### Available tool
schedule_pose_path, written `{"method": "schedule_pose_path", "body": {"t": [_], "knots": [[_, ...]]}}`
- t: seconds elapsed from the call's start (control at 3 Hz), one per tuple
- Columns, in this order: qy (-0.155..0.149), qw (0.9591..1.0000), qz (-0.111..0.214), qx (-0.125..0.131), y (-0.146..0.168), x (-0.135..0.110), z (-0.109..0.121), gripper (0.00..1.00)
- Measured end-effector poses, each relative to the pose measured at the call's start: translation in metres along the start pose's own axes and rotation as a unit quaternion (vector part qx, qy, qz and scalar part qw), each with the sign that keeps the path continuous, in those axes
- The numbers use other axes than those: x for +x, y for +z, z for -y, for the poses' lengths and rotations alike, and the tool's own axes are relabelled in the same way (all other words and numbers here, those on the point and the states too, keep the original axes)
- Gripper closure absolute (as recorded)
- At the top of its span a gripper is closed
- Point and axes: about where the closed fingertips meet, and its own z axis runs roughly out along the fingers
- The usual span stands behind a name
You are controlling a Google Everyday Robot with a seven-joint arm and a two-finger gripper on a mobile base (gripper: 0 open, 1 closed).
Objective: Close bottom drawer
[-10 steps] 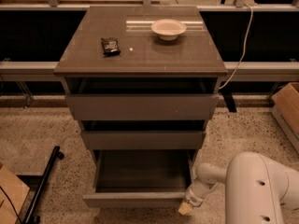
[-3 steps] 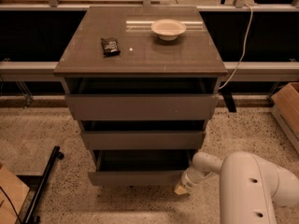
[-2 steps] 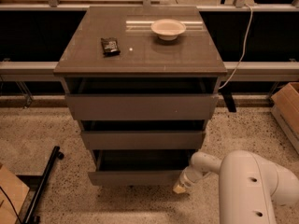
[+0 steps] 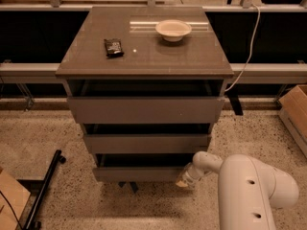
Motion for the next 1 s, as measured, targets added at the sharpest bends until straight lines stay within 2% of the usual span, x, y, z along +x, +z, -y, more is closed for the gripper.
{"method": "schedule_pose_path", "body": {"t": [1.0], "knots": [[0.0, 1.0, -0.001, -0.004, 0.0046, 0.0004, -0.0044, 0.27]]}}
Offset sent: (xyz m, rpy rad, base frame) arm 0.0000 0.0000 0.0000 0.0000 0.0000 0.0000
